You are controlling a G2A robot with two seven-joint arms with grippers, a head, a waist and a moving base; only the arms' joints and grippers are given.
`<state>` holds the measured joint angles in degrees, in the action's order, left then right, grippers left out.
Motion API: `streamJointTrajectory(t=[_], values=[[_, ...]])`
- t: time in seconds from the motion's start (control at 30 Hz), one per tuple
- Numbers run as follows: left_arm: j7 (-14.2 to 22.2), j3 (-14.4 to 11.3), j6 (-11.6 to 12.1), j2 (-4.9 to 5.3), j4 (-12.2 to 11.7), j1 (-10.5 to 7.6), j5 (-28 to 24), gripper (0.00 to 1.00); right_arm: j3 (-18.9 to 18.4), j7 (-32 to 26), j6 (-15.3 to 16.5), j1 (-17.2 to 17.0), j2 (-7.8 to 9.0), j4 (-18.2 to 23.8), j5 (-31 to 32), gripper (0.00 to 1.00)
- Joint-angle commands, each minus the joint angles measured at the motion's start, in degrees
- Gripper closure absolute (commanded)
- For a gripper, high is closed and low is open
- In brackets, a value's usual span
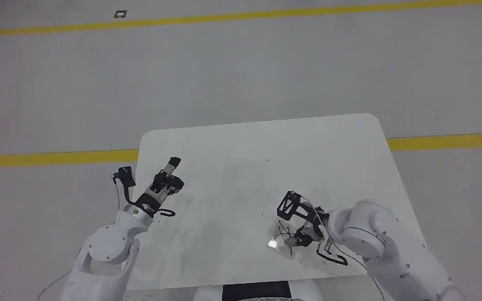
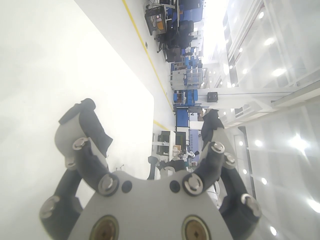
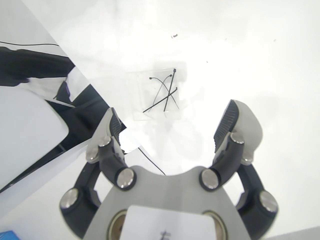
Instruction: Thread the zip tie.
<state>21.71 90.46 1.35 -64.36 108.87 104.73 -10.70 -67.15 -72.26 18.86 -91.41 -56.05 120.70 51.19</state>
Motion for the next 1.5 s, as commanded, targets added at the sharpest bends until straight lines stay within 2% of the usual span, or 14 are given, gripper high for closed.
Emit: streamJointTrajectory(t=[0.0, 0.13, 0.23, 0.73, 0.77, 0.9, 1.03, 1.47], values=[[0.0, 0.0, 0.0, 0.00, 0.0, 0.00, 0.0, 0.00, -0.1, -1.0, -0.8, 0.2, 0.03, -0.4, -2.5, 0.00], [0.0, 0.0, 0.0, 0.00, 0.0, 0.00, 0.0, 0.00, -0.3, -2.9, -4.5, 0.2, 0.07, -0.8, -7.0, 0.00], [0.0, 0.0, 0.0, 0.00, 0.0, 0.00, 0.0, 0.00, 0.2, -4.5, -5.5, 0.4, 0.15, -0.5, -8.5, 0.00], [0.0, 0.0, 0.0, 0.00, 0.0, 0.00, 0.0, 0.00, 1.2, -5.1, -5.4, 0.6, 0.22, 0.4, -8.4, 0.00], [0.0, 0.0, 0.0, 0.00, 0.0, 0.00, 0.0, 0.00, 1.8, -5.0, -5.6, 0.5, 0.21, 0.4, -7.7, 0.00], [0.0, 0.0, 0.0, 0.00, 0.0, 0.00, 0.0, 0.00, 5.4, -6.8, -10.3, 1.6, -0.06, 1.5, -1.8, 0.00], [0.0, 0.0, 0.0, 0.00, 0.0, 0.00, 0.0, 0.00, 9.0, -7.4, -13.5, 3.2, -0.39, 1.6, 2.0, 0.00], [0.0, 0.0, 0.0, 0.00, 0.0, 0.00, 0.0, 0.00, 18.2, -7.4, -19.7, 7.4, -0.07, 0.4, 7.3, 0.00]])
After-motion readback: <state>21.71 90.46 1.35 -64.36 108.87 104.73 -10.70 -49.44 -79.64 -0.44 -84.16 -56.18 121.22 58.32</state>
